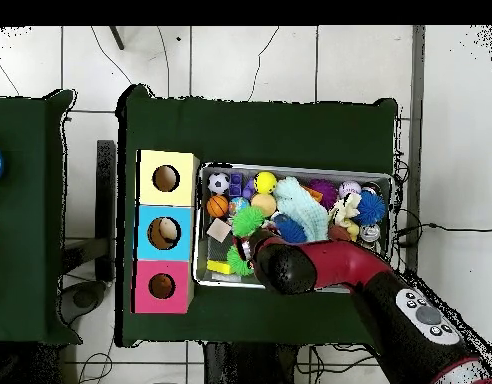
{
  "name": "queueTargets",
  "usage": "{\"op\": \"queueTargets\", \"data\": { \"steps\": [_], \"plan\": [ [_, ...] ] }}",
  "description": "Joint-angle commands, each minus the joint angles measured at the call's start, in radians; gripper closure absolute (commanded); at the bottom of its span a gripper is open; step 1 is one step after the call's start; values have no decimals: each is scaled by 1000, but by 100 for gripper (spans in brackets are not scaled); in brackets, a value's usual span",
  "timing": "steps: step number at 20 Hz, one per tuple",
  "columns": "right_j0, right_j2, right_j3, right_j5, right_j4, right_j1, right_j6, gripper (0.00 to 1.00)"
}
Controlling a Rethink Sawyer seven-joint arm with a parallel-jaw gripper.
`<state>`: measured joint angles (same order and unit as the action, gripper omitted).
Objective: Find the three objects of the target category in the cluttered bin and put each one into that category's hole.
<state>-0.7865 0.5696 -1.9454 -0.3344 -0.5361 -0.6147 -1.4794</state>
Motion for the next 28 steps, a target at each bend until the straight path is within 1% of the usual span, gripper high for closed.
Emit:
{"op": "queueTargets", "data": {
  "steps": [1, 4, 5, 7, 8, 10, 12, 13, 14, 16, 17, 18, 19, 21, 23, 24, 27, 28],
  "plan": [
    [-6, 39, -34, -267, 121, -227, -1, 0],
    [-22, 43, 1, -352, 105, -265, 110, 0],
    [-20, 26, 22, -386, 83, -273, 138, 0],
    [-23, 21, 49, -416, 50, -287, 175, 0],
    [-27, 27, 55, -424, 42, -292, 181, 0],
    [-24, 23, 66, -434, 32, -299, 157, 0],
    [-14, 17, 81, -438, 26, -293, 121, 0],
    [-12, 18, 109, -454, 11, -279, 134, 0],
    [-14, 20, 116, -457, -2, -273, 144, 0],
    [-15, 6, 152, -461, -68, -248, 183, 0],
    [-4, -25, 185, -499, -115, -241, 191, 0],
    [-11, -28, 192, -502, -114, -239, 184, 0],
    [-36, -13, 201, -479, -99, -233, 192, 0],
    [-68, 3, 224, -477, -107, -217, 227, 0],
    [-90, 5, 259, -509, -129, -198, 274, 0],
    [-100, 6, 267, -524, -132, -195, 288, 0],
    [-147, 35, 307, -568, -134, -168, 373, 0],
    [-156, 38, 312, -573, -138, -165, 380, 0]
  ]
}}
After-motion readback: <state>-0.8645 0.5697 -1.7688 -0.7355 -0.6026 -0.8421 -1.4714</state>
